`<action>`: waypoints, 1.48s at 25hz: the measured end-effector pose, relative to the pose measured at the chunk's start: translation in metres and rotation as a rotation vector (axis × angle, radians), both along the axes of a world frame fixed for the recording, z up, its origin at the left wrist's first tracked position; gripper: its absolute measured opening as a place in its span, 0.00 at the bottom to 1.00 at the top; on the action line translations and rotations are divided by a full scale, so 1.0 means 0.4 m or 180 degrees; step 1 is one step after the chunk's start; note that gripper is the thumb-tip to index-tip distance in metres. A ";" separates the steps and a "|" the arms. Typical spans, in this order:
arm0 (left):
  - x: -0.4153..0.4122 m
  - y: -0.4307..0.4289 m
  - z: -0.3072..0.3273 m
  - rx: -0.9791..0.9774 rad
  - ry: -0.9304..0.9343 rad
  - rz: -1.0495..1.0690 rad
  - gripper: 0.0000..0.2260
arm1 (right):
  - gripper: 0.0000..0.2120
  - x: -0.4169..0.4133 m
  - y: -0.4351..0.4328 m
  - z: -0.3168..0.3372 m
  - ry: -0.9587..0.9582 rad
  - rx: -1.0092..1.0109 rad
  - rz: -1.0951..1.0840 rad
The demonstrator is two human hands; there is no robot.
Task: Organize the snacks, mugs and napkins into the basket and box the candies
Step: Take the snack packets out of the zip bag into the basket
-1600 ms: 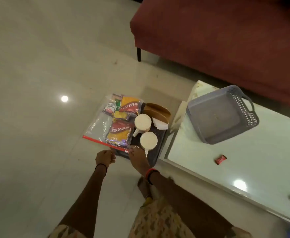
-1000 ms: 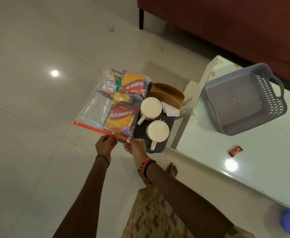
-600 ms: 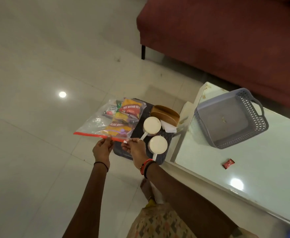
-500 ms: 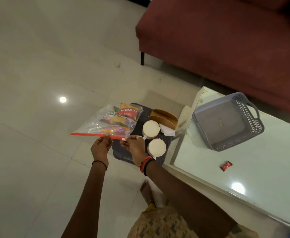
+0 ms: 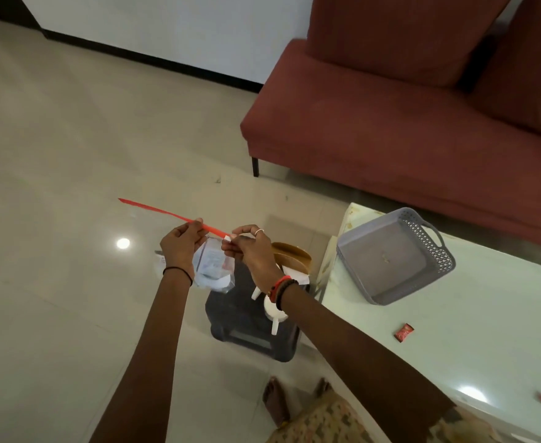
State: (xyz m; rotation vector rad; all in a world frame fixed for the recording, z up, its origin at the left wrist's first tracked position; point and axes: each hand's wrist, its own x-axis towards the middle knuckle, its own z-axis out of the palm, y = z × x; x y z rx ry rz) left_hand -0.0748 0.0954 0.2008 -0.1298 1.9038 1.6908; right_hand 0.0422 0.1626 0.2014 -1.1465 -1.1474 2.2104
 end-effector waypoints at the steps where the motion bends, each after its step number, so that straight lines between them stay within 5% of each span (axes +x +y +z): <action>1: 0.013 0.010 0.034 0.0097 0.0009 -0.0021 0.10 | 0.05 0.019 0.010 0.023 0.0051 0.0059 0.0009; 8: 0.137 0.108 0.211 0.0493 -0.0022 -0.0291 0.12 | 0.13 0.192 0.106 0.136 -0.0038 0.1561 0.0122; 12: 0.271 0.204 0.269 0.0578 -0.0044 -0.0525 0.08 | 0.09 0.327 0.199 0.174 -0.0808 0.2724 -0.0337; 18: 0.478 0.373 0.302 0.0888 -0.0365 -0.0821 0.03 | 0.05 0.548 0.344 0.240 -0.0688 0.3082 -0.0761; 27: 0.814 0.562 0.240 0.0833 -0.0883 -0.1394 0.04 | 0.04 0.899 0.530 0.218 -0.1377 0.2879 -0.0844; 30: 0.883 0.581 0.205 0.0084 0.0259 -0.2009 0.11 | 0.05 0.988 0.550 0.193 -0.1575 0.2828 -0.0828; 34: 0.999 0.588 0.168 -0.0207 0.3445 -0.3136 0.14 | 0.07 1.081 0.549 0.154 -0.1784 0.2871 -0.0811; 37: 1.084 0.620 0.162 -0.0415 0.4051 -0.3938 0.16 | 0.10 1.134 0.550 0.138 -0.1968 0.3046 -0.0682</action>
